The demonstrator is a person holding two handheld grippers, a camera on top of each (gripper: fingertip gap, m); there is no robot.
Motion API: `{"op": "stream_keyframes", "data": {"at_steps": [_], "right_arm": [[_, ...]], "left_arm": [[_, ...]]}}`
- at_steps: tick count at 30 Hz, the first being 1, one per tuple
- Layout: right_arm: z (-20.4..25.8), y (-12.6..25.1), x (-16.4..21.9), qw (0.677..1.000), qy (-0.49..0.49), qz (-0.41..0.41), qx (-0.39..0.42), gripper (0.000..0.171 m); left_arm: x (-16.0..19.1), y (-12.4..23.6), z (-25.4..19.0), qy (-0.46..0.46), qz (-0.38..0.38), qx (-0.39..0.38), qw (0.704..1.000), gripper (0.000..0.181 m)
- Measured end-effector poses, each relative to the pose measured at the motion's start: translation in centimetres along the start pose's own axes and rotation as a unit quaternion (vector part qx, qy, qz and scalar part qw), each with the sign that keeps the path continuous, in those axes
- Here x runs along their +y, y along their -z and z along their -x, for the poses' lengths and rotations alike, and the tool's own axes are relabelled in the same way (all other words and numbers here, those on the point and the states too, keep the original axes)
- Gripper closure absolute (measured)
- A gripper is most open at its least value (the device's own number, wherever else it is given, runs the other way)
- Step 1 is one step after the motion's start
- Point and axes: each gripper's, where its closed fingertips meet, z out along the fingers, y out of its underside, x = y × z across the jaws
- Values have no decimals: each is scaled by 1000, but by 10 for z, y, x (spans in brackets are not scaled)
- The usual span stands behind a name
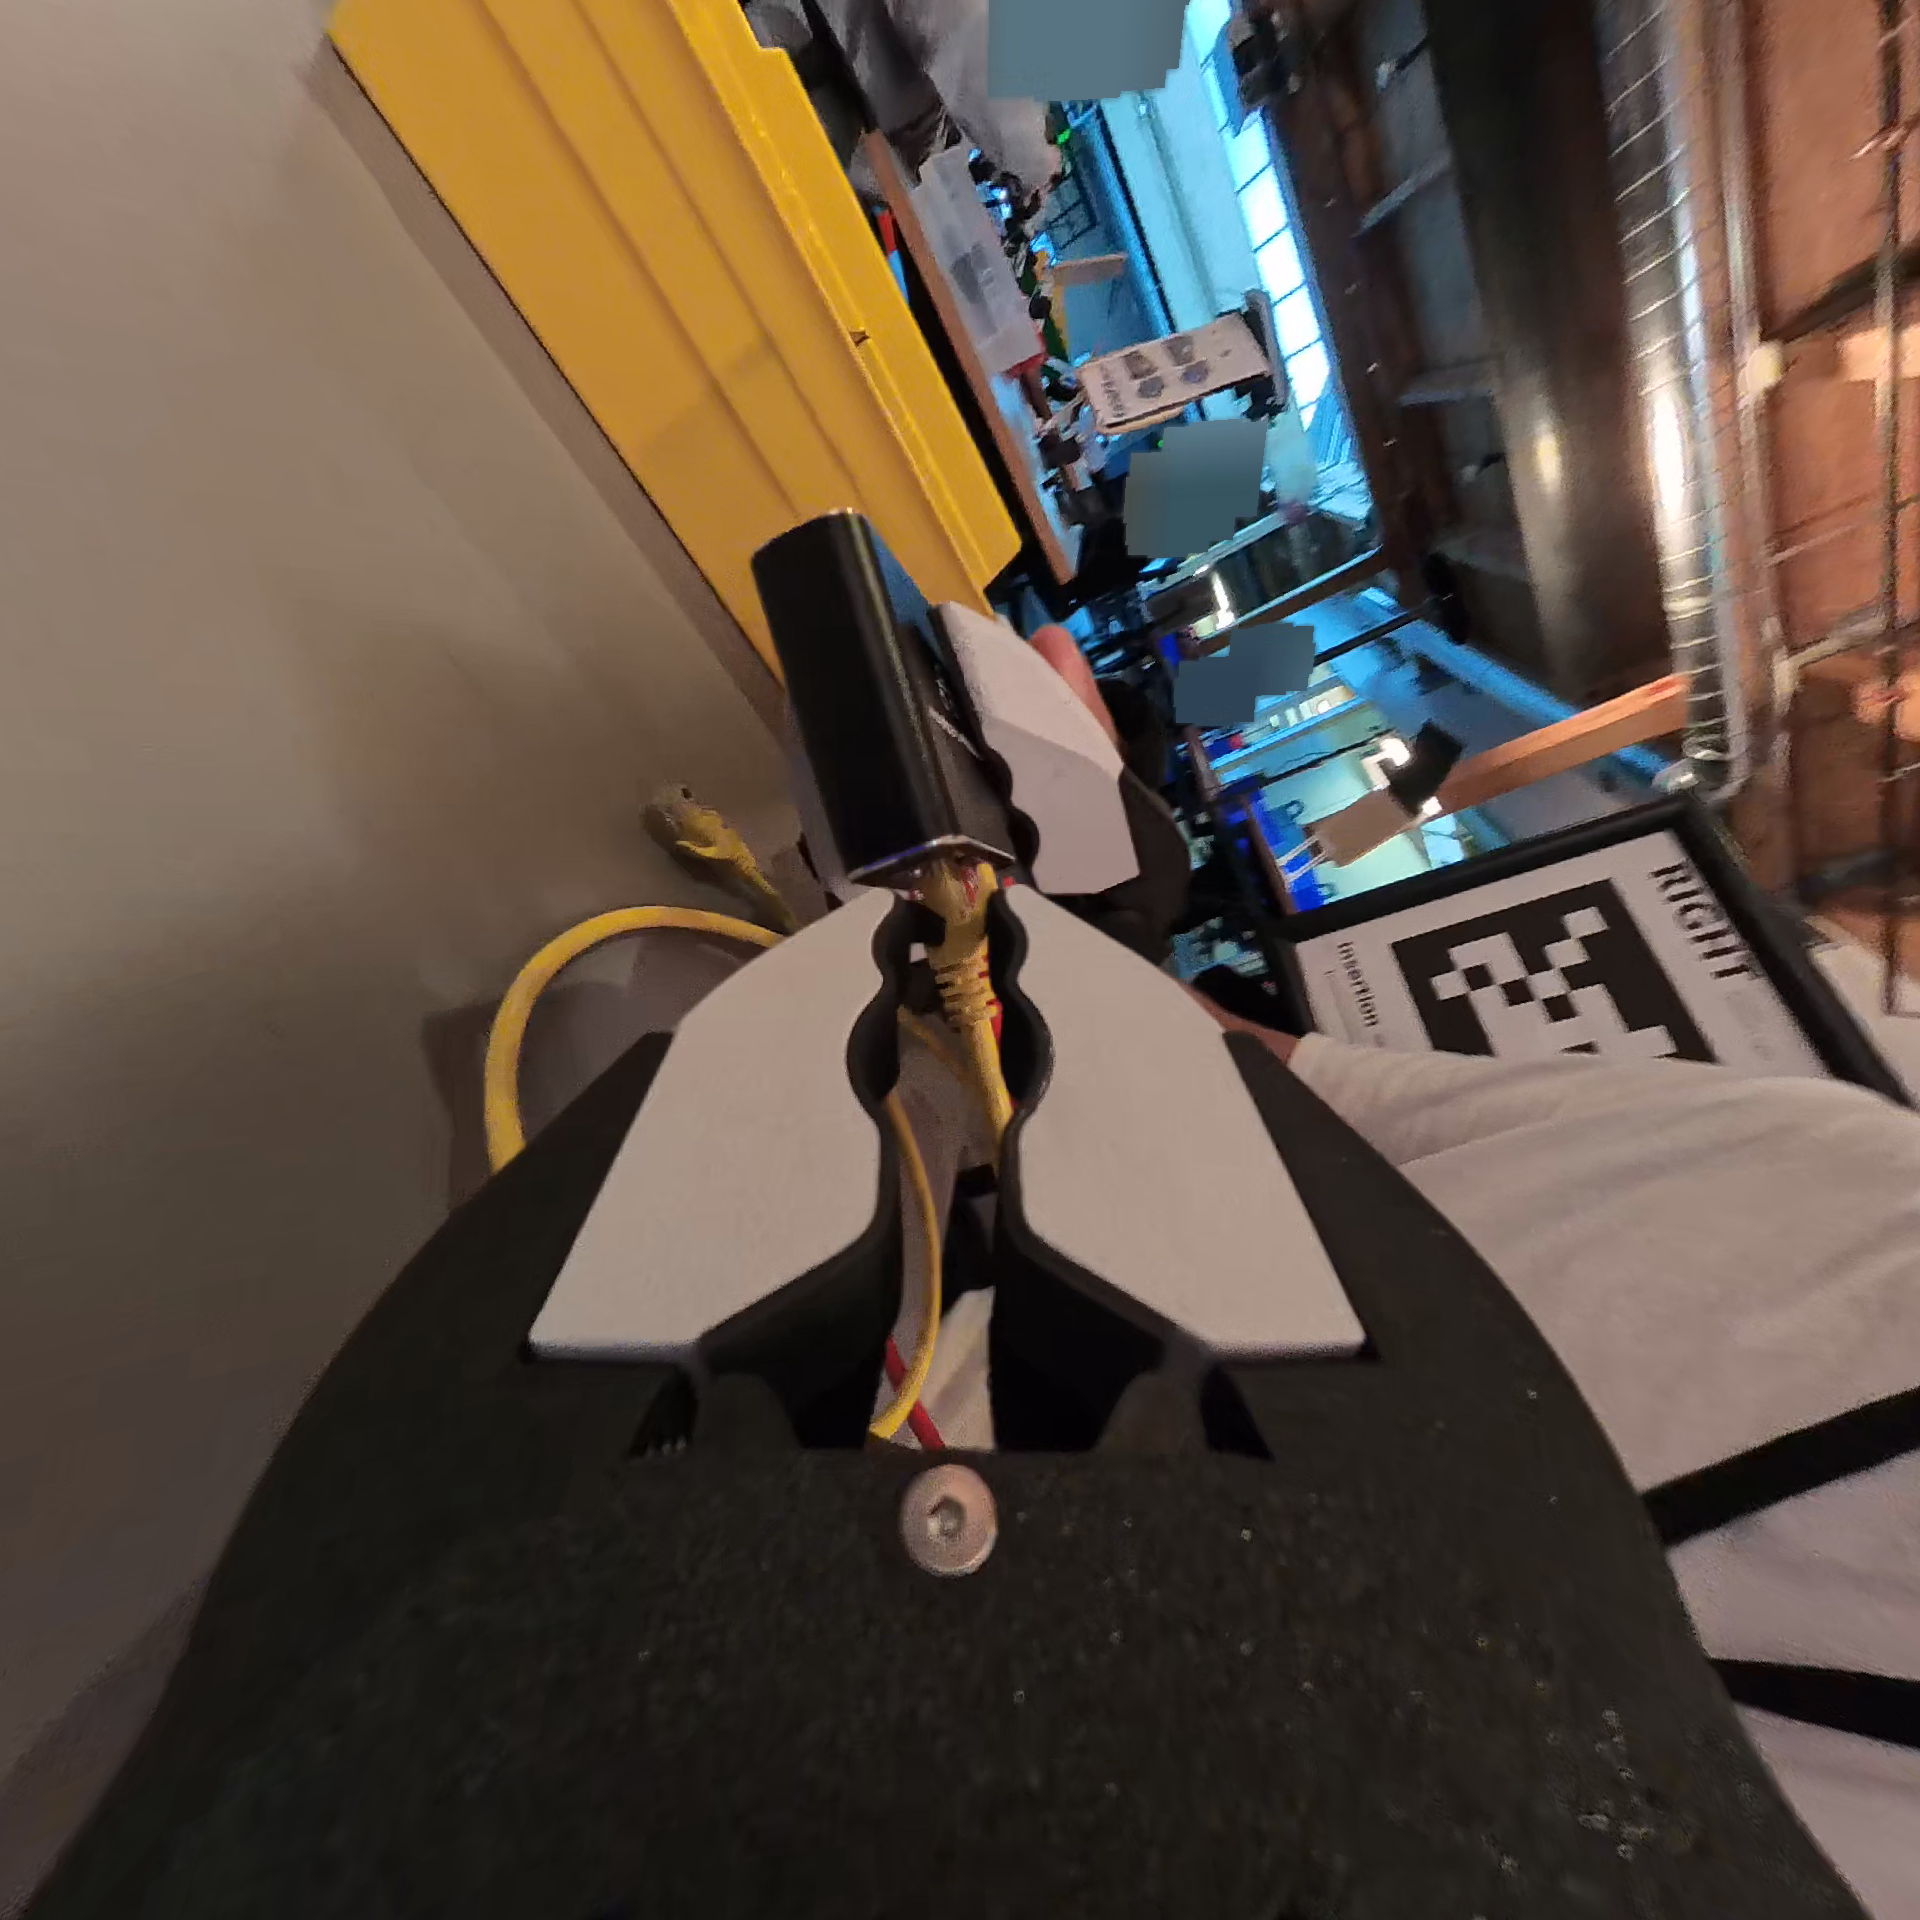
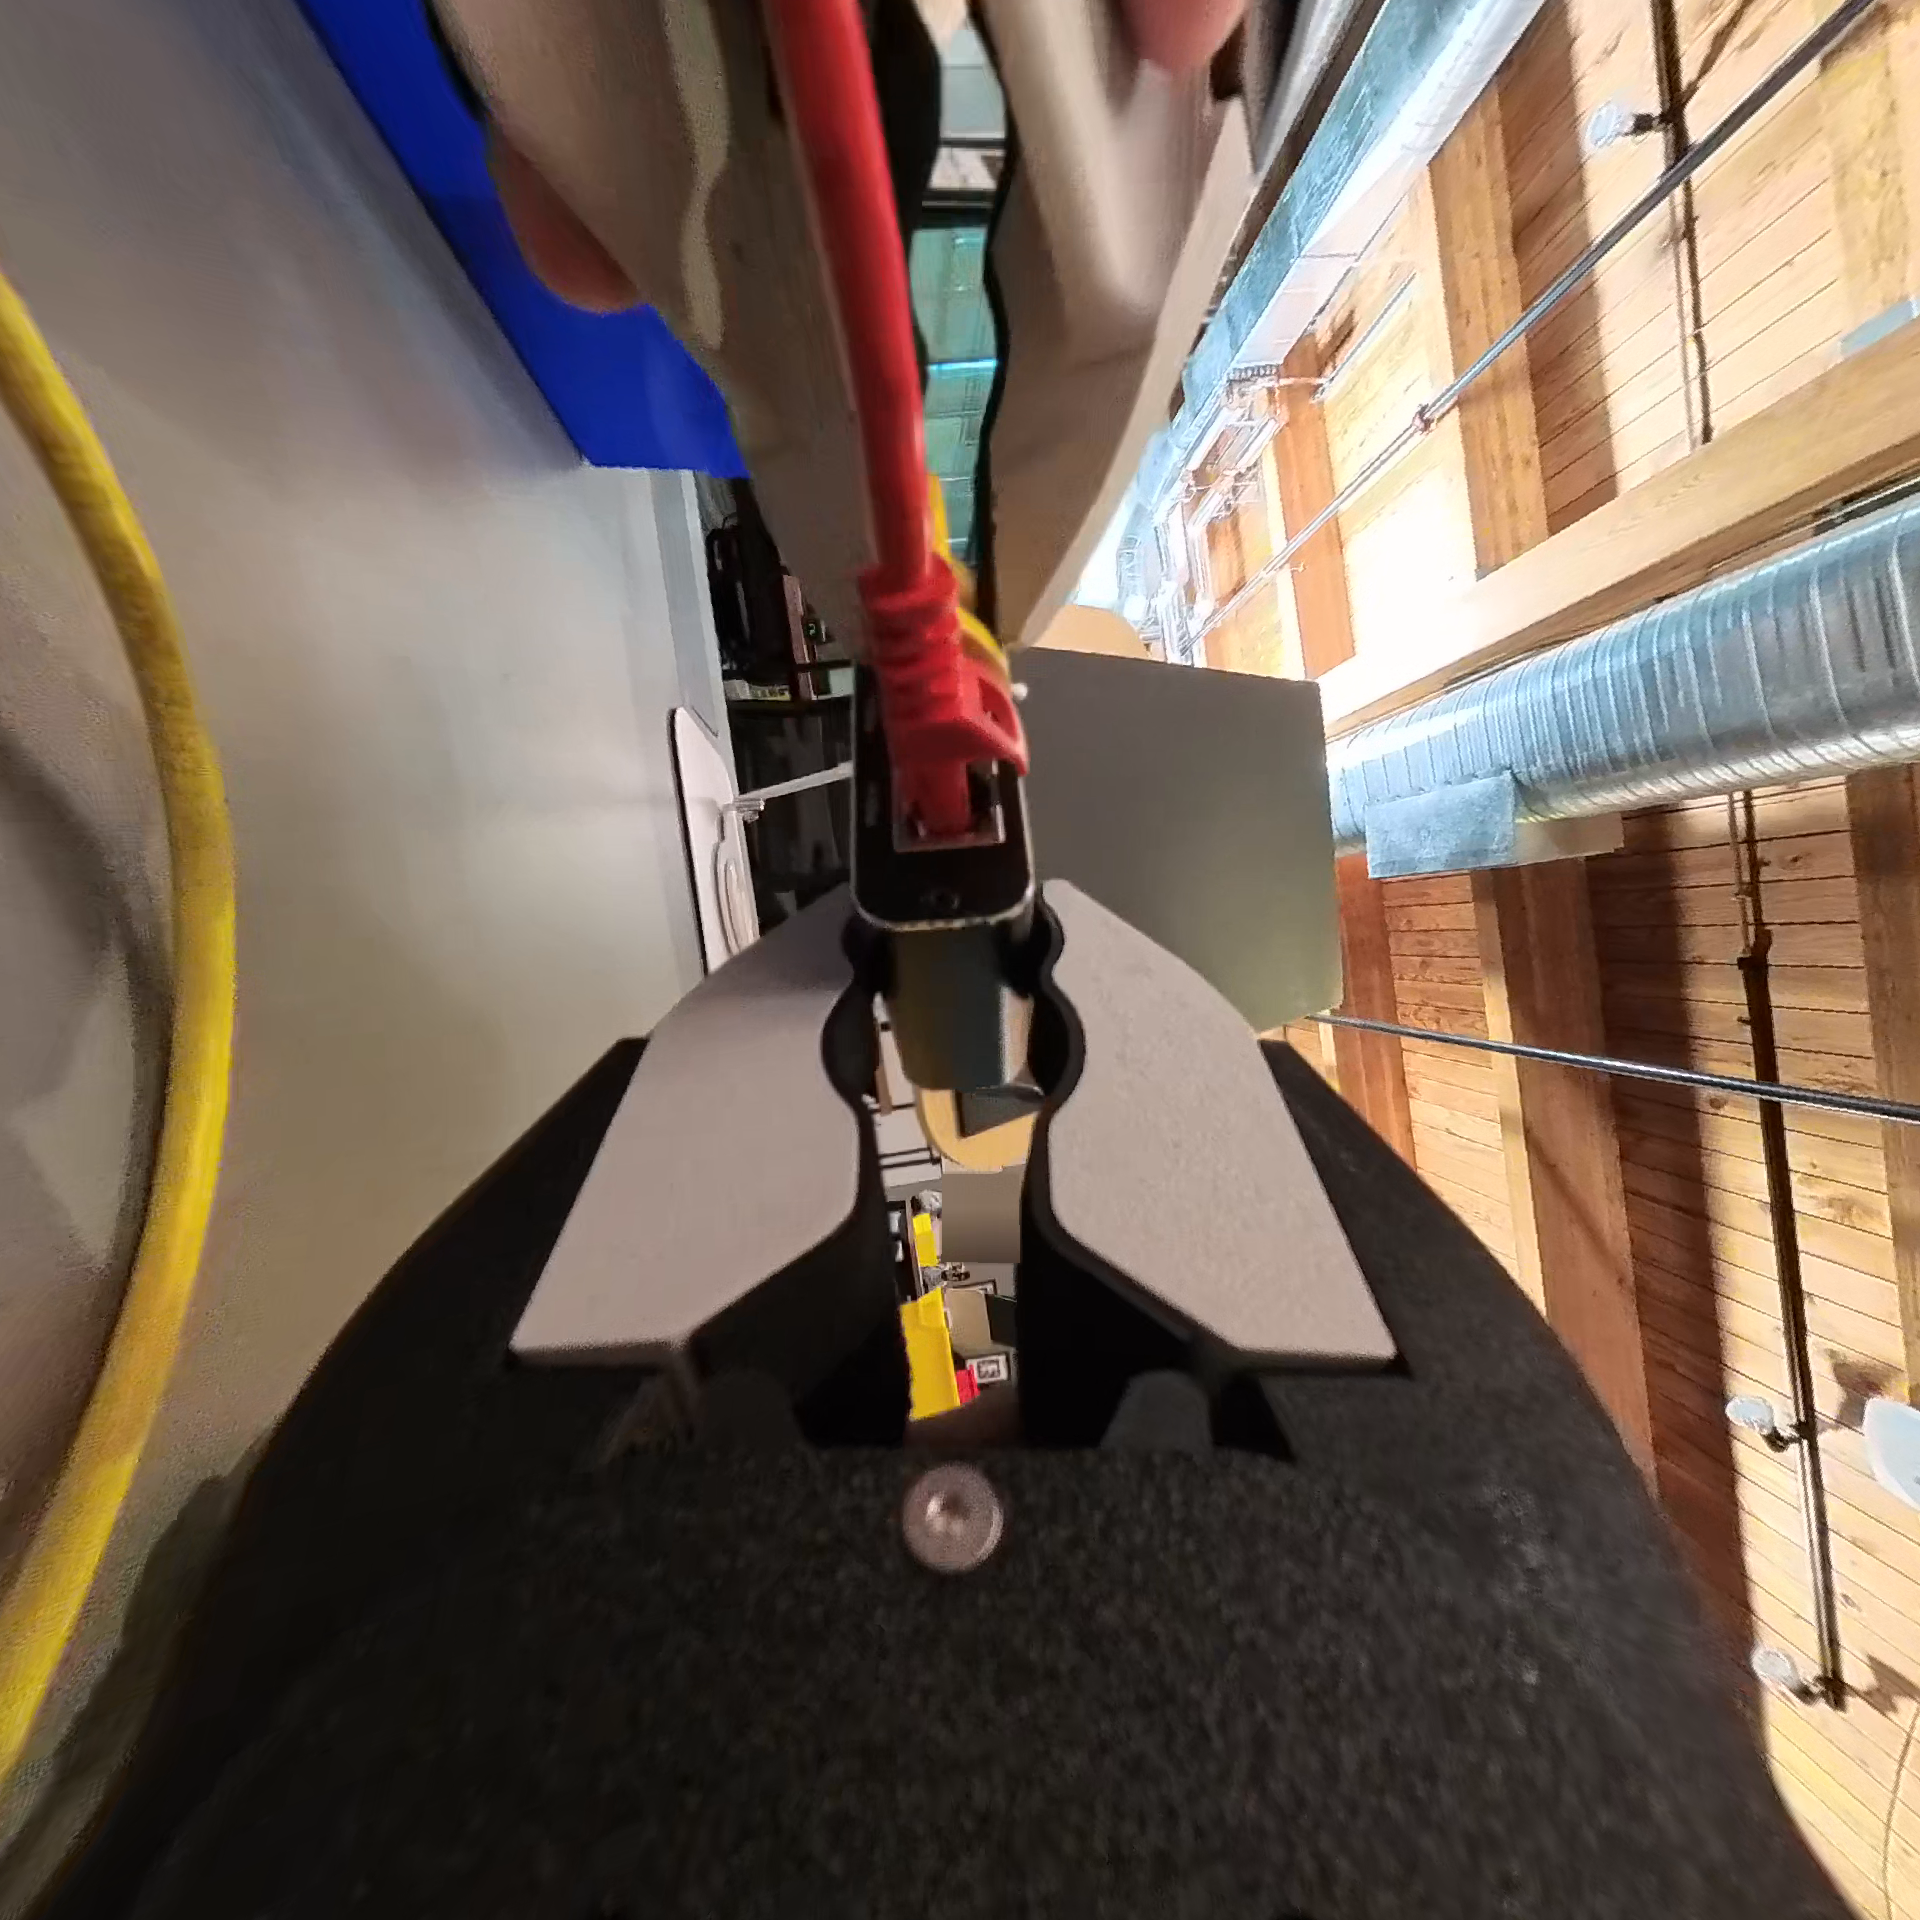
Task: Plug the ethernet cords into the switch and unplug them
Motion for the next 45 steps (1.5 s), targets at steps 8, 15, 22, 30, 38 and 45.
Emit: {"op": "stream_keyframes", "data": {"at_steps": [8,15,22,30,38,45], "right_arm": [[6,-3,4,1000,16,12,-5,147],[2,-4,4,1000,11,19,2,147],[-8,-4,-3,1000,13,26,9,147],[-10,-3,14,999,12,46,6,147],[-10,-3,8,999,14,40,5,147],[-10,-3,8,999,15,43,5,147]], "left_arm": [[2,-2,7,63,-18,9,998,162],[0,-2,4,72,-39,9,997,163],[0,-11,-14,121,-60,58,989,155],[-9,-4,-12,113,-92,47,988,161],[-7,-7,-9,106,-92,32,990,169],[-12,-5,-9,113,-120,39,986,168]]}}
